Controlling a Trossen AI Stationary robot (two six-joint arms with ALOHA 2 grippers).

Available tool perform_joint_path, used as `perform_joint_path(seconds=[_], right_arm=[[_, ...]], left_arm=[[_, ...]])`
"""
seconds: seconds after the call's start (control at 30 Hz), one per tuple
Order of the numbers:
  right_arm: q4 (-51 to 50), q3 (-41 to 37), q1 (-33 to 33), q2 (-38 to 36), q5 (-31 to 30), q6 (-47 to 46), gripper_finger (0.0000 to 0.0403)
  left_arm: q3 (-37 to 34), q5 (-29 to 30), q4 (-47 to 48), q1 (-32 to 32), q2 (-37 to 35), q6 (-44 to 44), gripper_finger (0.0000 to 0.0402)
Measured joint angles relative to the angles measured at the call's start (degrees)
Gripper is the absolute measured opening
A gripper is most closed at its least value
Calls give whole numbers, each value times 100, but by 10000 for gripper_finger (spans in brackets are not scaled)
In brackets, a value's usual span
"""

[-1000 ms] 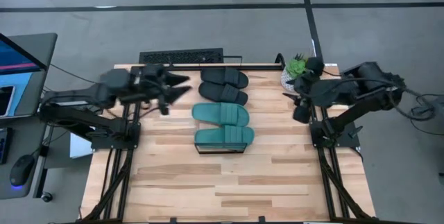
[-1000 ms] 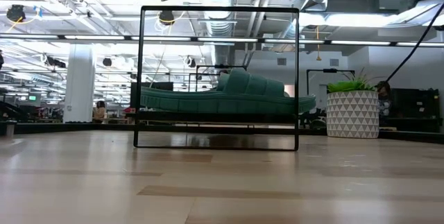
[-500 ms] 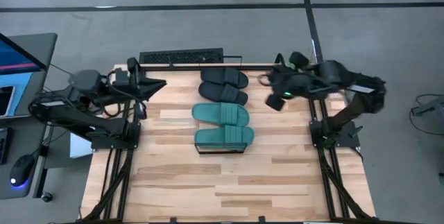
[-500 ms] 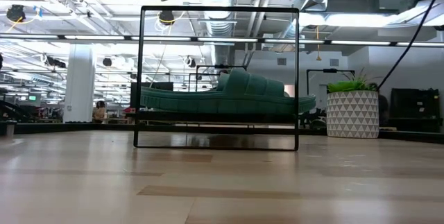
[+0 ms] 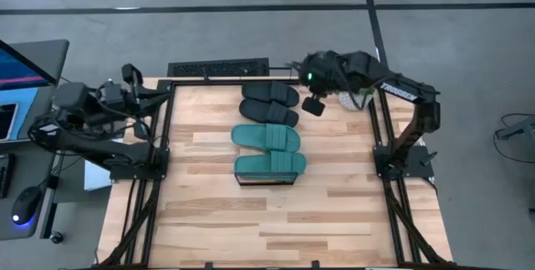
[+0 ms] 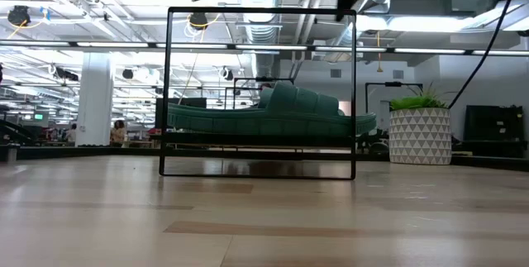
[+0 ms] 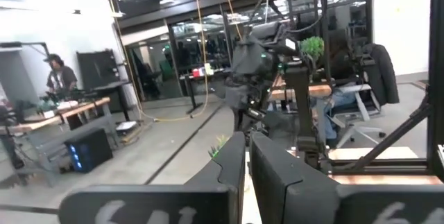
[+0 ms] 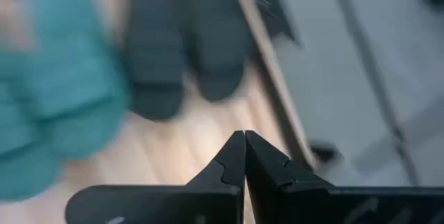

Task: Pick and place slides into the shelf
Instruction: Adjust the green and black slides on the shelf

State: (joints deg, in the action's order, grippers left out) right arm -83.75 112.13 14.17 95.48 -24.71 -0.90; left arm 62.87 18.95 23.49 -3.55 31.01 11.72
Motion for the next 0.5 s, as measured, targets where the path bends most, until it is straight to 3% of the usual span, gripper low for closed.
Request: perform_joint_path(seconds=[0.13,0.23,0.33,0.5], right_arm=[[736,6,527,-17,1991,1480,0],[714,11,906,35,2979,2187,0],[404,9,1200,294,3510,2718,0],[-100,8,1443,929,3539,3331,0]], left_arm=[[0,279,61,-1,-164,115,11],[0,596,142,0,-209,123,11],[0,921,287,-1,-217,123,11],[0,1041,439,0,-219,123,11]])
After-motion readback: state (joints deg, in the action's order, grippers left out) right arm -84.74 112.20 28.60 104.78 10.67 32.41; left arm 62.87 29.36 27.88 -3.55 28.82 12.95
